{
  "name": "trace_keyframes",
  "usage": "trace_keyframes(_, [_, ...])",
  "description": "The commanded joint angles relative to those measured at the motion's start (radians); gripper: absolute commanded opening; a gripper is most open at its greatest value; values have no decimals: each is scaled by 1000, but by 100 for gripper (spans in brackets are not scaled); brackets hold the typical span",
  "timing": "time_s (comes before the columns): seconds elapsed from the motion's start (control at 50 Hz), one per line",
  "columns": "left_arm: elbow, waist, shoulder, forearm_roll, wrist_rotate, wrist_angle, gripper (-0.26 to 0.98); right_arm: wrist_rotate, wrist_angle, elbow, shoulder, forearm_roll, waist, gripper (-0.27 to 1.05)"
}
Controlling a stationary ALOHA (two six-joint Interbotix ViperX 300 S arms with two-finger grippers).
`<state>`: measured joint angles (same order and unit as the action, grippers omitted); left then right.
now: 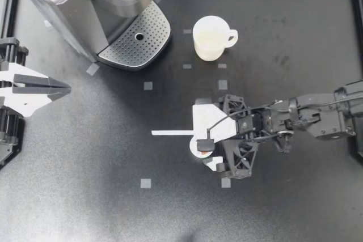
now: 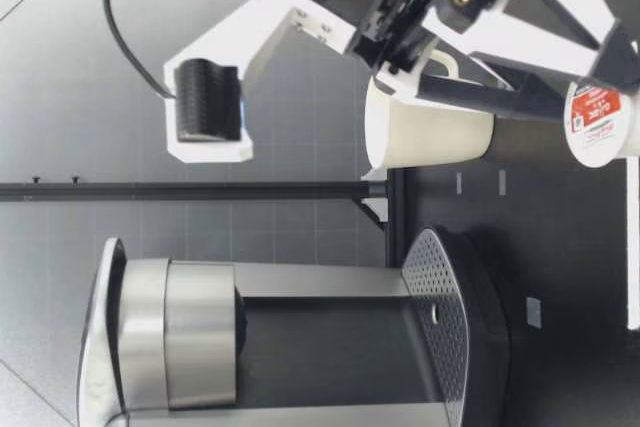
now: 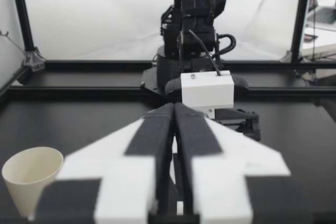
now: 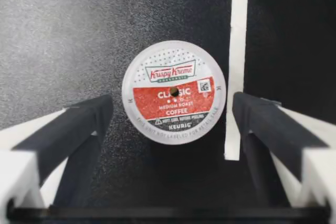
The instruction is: Place the coffee capsule inside the capsule container, then place the cup onto the center of the cup tray.
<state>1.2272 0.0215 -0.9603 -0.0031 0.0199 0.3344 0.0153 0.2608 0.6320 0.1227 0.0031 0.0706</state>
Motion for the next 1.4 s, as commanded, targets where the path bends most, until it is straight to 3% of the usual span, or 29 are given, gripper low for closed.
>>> trace_keyframes(0.0, [-12, 2, 5, 2, 2, 5, 11, -2, 2, -29, -9, -3, 5, 101])
trace_keyframes(0.6, [-14, 2, 0, 2, 2, 5, 11, -2, 18, -66, 25, -3, 5, 98])
trace_keyframes(0.8, [-12, 2, 0, 2, 2, 5, 11, -2, 29, -67, 28, -5, 5, 86])
trace_keyframes(1.06, [-14, 2, 2, 2, -2, 5, 11, 3, 32, -77, 18, -3, 5, 60])
trace_keyframes(1.28, [-38, 2, 28, 0, -23, -2, 11, 15, 12, -69, -17, 5, 5, 58])
trace_keyframes(1.38, [-89, 3, 72, -2, -26, -58, 11, 18, -29, -46, -54, 14, 5, 58])
